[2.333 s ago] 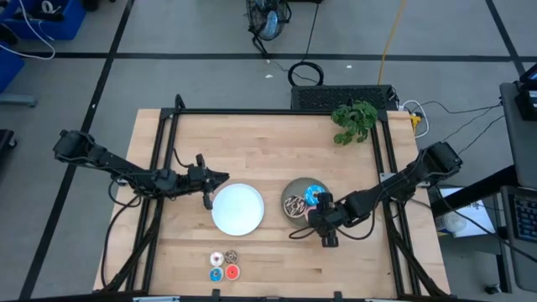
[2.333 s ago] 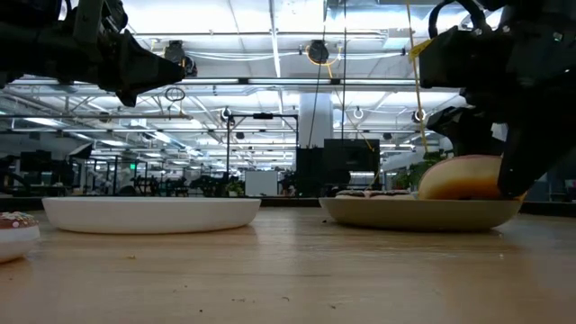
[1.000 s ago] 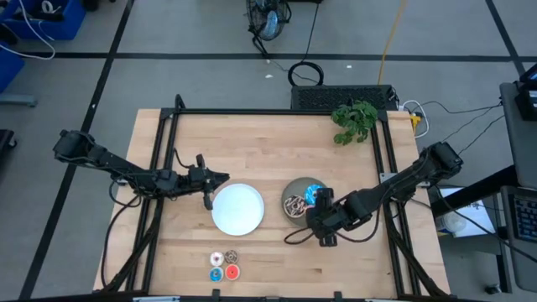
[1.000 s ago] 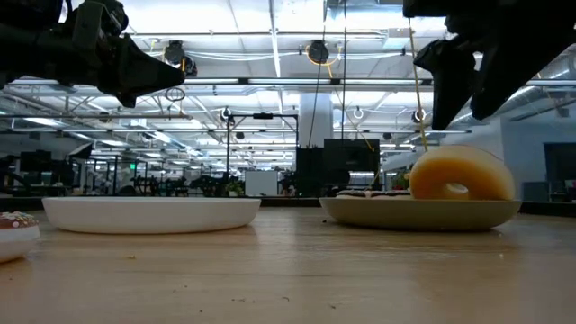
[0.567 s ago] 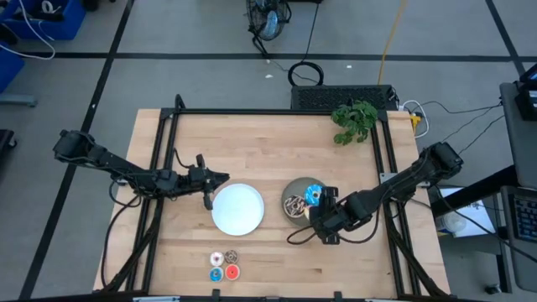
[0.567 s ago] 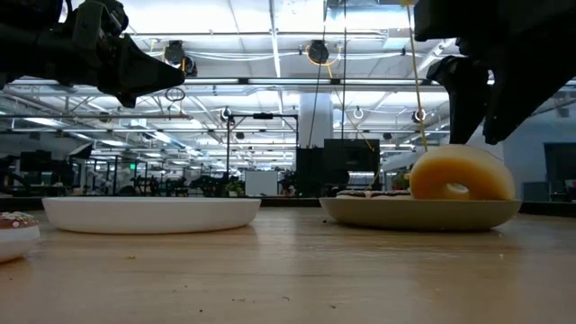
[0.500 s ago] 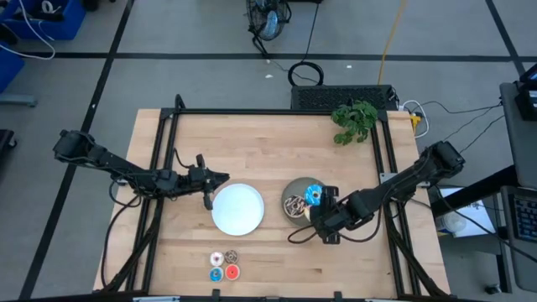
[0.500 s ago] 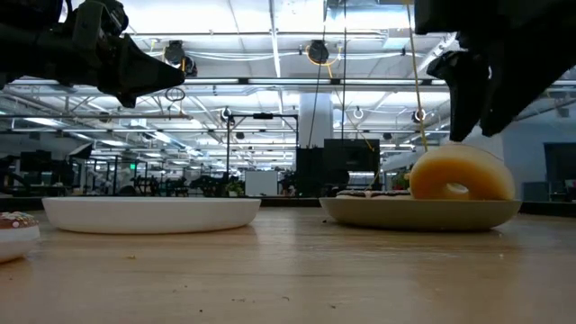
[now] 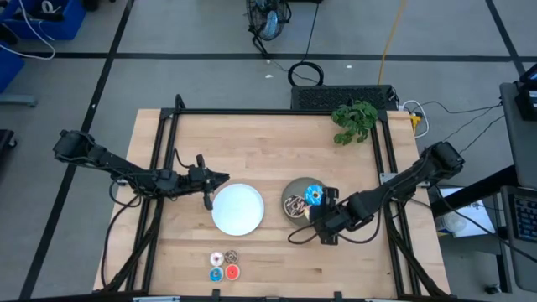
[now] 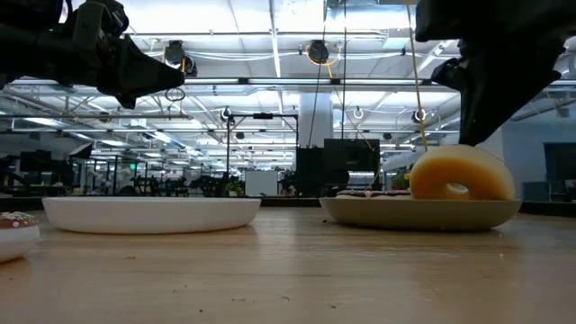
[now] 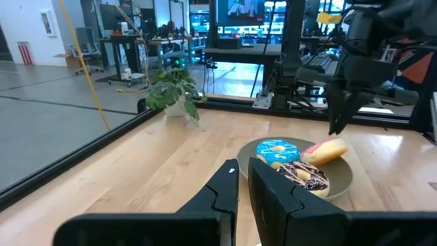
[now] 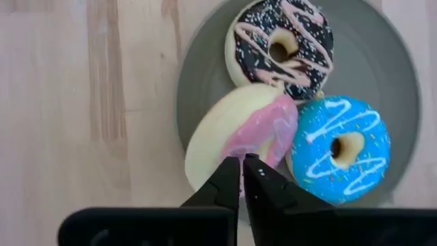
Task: Pick & Place donuts
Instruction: Put the large pink donut on the gray plate
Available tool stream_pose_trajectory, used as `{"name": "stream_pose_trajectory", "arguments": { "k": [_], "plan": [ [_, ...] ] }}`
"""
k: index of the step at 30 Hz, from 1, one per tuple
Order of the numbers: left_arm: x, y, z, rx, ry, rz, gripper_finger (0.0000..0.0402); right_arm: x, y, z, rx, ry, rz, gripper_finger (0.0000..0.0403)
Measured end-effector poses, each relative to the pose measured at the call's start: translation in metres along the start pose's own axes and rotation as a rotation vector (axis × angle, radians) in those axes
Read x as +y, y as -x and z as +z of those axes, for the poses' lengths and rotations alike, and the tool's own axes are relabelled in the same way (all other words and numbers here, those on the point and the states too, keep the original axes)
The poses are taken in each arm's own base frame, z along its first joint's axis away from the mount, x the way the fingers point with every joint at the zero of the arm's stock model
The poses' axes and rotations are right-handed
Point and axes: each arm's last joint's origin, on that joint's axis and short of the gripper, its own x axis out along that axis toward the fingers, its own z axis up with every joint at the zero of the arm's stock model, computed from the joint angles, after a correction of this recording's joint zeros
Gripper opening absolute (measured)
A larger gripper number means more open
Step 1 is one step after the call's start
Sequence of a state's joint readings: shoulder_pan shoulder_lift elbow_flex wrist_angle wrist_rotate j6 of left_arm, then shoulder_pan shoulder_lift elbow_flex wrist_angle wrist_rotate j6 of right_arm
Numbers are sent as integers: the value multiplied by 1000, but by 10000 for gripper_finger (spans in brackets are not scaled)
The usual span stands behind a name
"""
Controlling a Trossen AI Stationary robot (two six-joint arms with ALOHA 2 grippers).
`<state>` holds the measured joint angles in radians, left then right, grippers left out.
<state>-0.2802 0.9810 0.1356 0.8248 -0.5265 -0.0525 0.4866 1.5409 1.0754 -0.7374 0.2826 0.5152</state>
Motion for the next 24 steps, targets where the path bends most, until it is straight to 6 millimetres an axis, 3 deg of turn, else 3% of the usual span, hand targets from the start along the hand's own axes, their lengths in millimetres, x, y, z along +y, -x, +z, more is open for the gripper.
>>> {"name": "stream_pose_trajectory", "arguments": {
  "k": [7, 24],
  "plan": [
    [0, 0, 0, 0, 1, 0, 42, 5, -14, -3, -41, 18, 91, 3],
    [0, 0, 0, -1, 1, -1, 42, 4, -11, -3, -11, 26, 92, 0]
  ]
}}
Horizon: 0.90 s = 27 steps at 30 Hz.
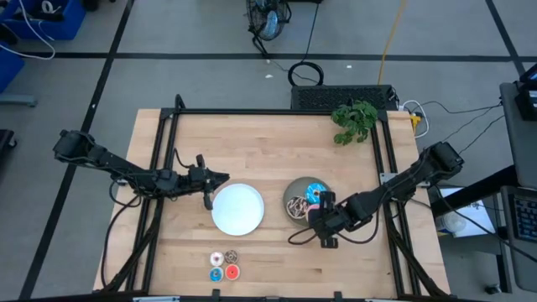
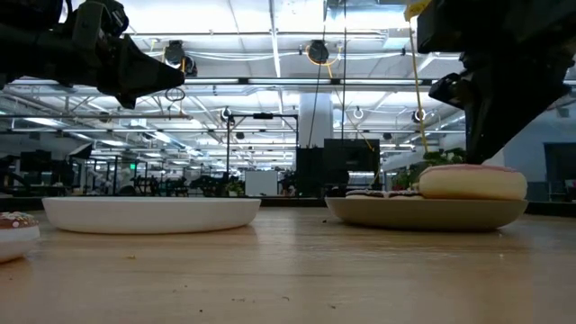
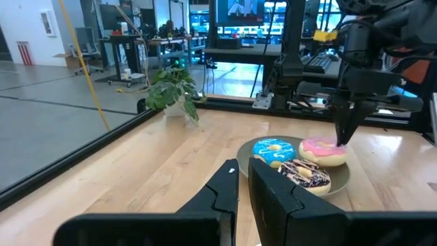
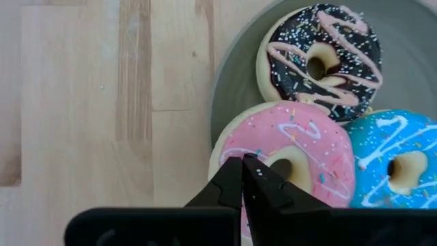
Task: Pick & Place donuts
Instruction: Put the large pink donut on the gray plate
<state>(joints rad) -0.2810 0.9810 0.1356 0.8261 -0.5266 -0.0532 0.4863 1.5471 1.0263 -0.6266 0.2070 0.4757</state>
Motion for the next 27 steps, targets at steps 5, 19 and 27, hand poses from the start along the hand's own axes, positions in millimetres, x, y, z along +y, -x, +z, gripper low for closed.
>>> {"name": "stream_pose_trajectory", "arguments": {
  "k": [5, 19, 27],
  "plan": [
    [0, 0, 0, 0, 0, 0, 42, 1, 11, 7, 23, 0, -14, 0],
    [0, 0, 0, 0, 0, 0, 42, 13, 26, 10, 18, 33, 5, 0],
    [0, 0, 0, 0, 2, 0, 42, 19, 23, 1, 41, 33, 7, 44]
  ]
}}
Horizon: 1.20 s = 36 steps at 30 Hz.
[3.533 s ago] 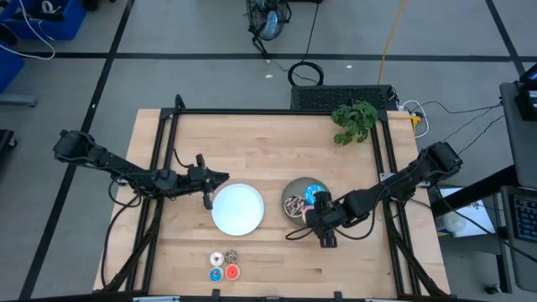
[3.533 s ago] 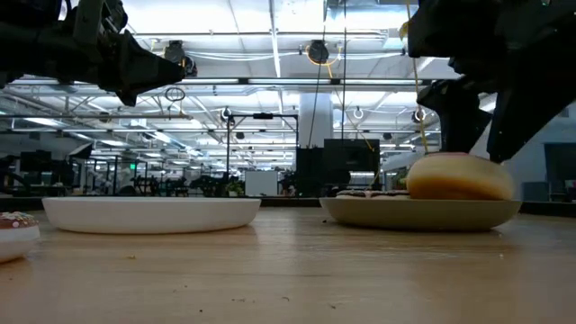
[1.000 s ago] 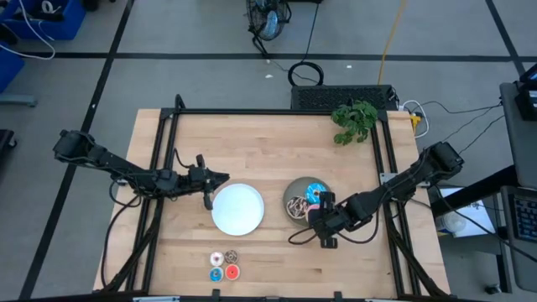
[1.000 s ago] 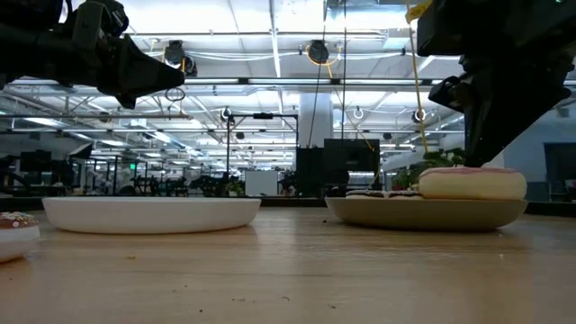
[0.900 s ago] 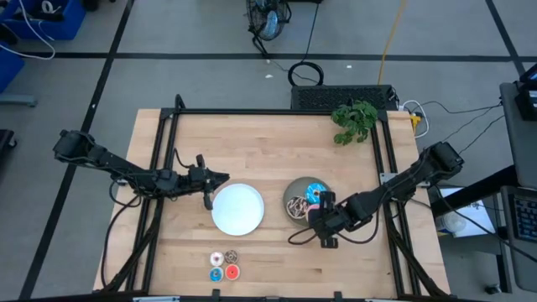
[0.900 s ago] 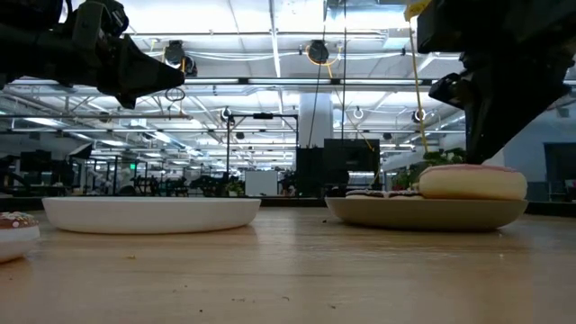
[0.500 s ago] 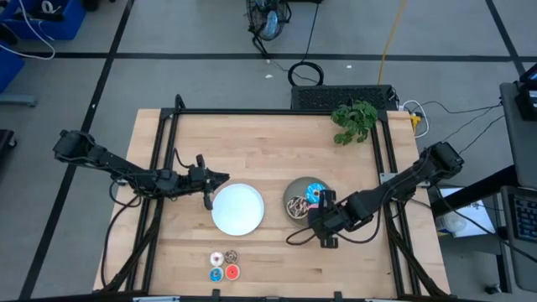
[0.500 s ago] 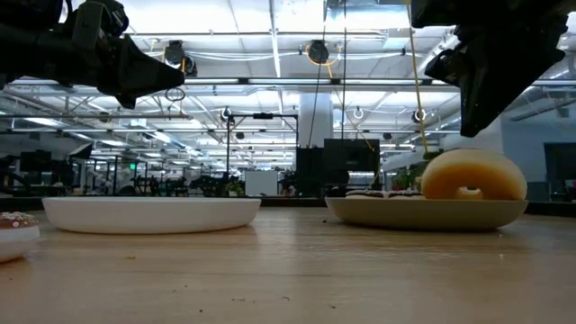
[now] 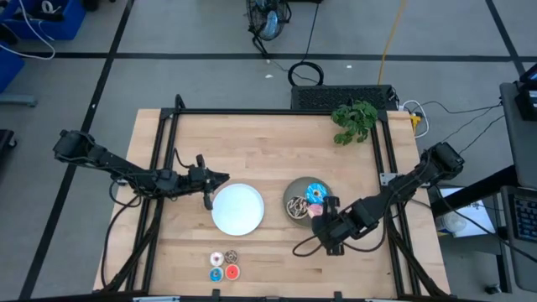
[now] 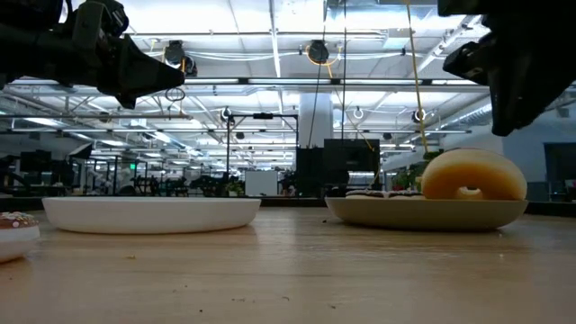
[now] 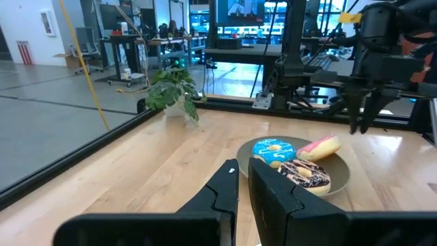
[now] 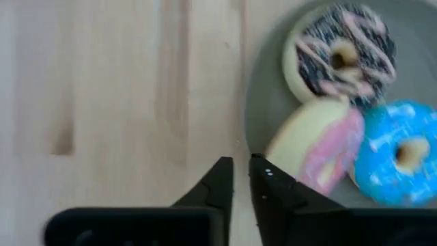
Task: Pick & Place donuts
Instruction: Put the large pink donut on the gray plate
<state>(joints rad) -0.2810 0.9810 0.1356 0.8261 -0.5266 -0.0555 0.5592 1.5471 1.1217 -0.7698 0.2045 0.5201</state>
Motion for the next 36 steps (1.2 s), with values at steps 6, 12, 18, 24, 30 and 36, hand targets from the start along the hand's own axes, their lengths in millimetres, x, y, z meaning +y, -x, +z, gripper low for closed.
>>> {"name": "stream_pose_trajectory", "arguments": {
  "k": [6, 12, 18, 24, 30, 36],
  "plan": [
    [0, 0, 0, 0, 0, 0, 42, -3, -1, 0, 7, 10, -13, 136],
    [0, 0, 0, 0, 1, 0, 42, -12, -2, 0, 41, 7, -42, 194],
    [0, 0, 0, 4, -1, 0, 42, -20, -11, 0, 41, -18, -50, 207],
    [0, 0, -1, 6, -1, 0, 42, -21, -29, -7, -3, 6, 23, 198],
    [0, 0, -1, 6, -2, 1, 42, -22, -35, -13, 6, 22, 17, 156],
    [0, 0, -1, 6, -2, 1, 42, -24, -37, -16, 10, 31, -6, 81]
  ]
}}
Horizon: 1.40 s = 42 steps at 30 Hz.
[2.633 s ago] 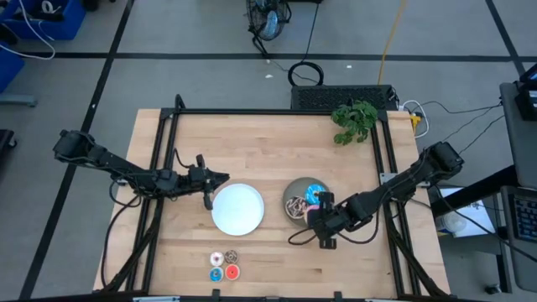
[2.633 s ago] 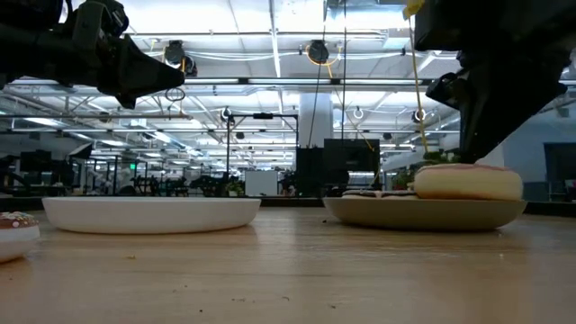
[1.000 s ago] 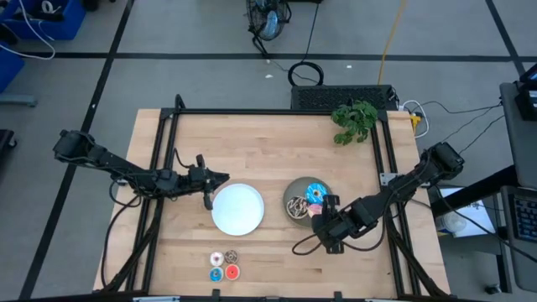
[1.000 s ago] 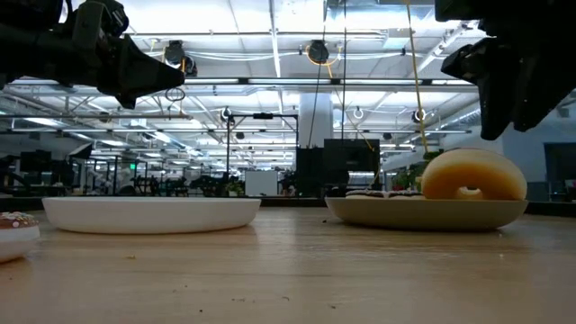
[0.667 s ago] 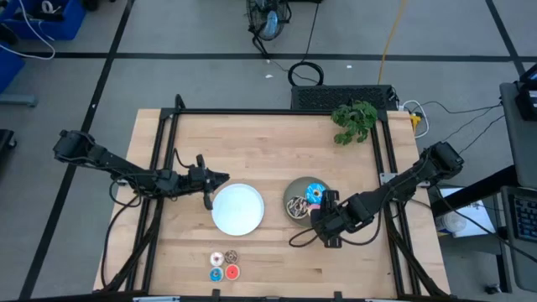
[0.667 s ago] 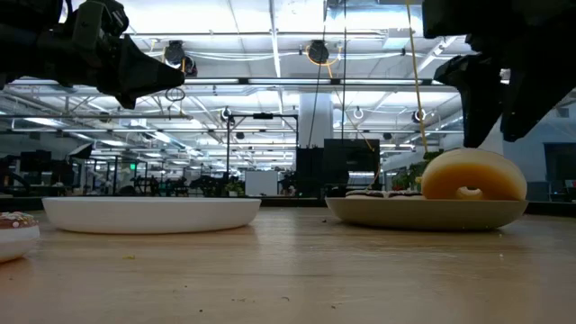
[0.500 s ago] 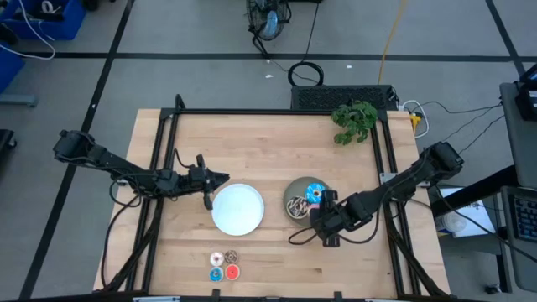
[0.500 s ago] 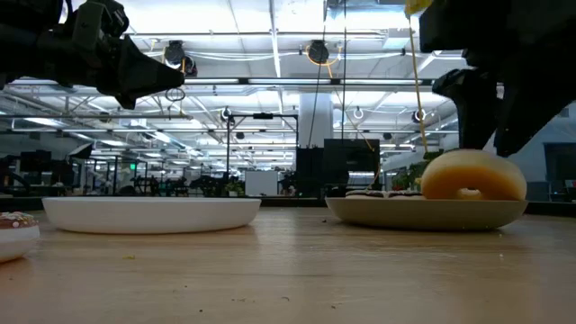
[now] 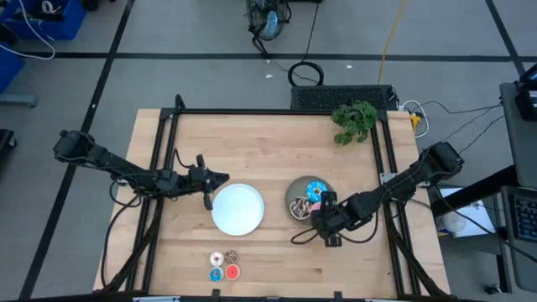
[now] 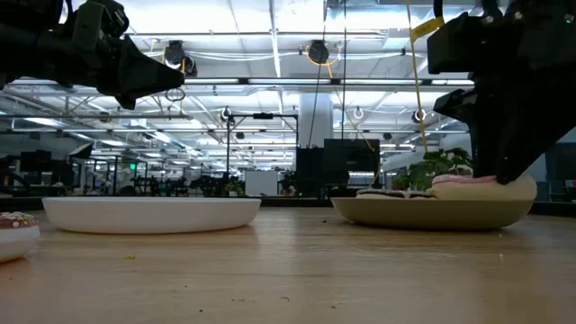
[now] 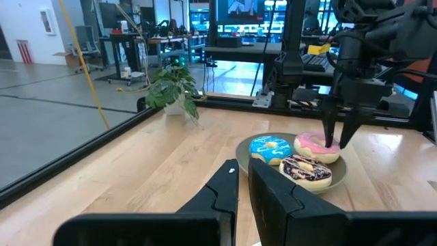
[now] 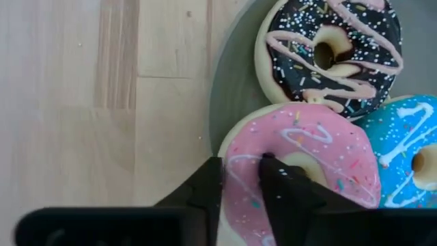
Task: Pick & Place donuts
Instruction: Put the large pink donut on the gray plate
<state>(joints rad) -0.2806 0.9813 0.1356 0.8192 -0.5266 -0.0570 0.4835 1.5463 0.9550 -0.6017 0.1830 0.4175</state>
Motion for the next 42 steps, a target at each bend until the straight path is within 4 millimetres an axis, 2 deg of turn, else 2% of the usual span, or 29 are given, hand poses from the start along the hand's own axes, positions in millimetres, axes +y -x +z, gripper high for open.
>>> {"name": "stream_pose_trajectory", "arguments": {
  "k": [4, 8, 18, 27, 32, 37, 42],
  "plan": [
    [0, 0, 0, 0, 0, 0, 42, 0, 0, 0, 5, 30, 10, 48],
    [0, 0, 0, 0, 0, 0, 42, 1, 0, 0, 11, 52, 24, 43],
    [0, 0, 0, 0, 0, 0, 42, 1, 0, 0, 10, 62, 26, 82],
    [0, 0, 0, 0, 0, 0, 42, 1, 0, 0, 11, 67, 26, 138],
    [0, 0, 0, 0, 0, 0, 42, 1, 0, 0, 10, 91, 25, 149],
    [0, 0, 0, 0, 0, 0, 42, -1, 0, 0, -8, 102, -26, 132],
    [0, 0, 0, 0, 0, 0, 42, -1, 0, -1, -3, 81, -42, 77]
  ]
}}
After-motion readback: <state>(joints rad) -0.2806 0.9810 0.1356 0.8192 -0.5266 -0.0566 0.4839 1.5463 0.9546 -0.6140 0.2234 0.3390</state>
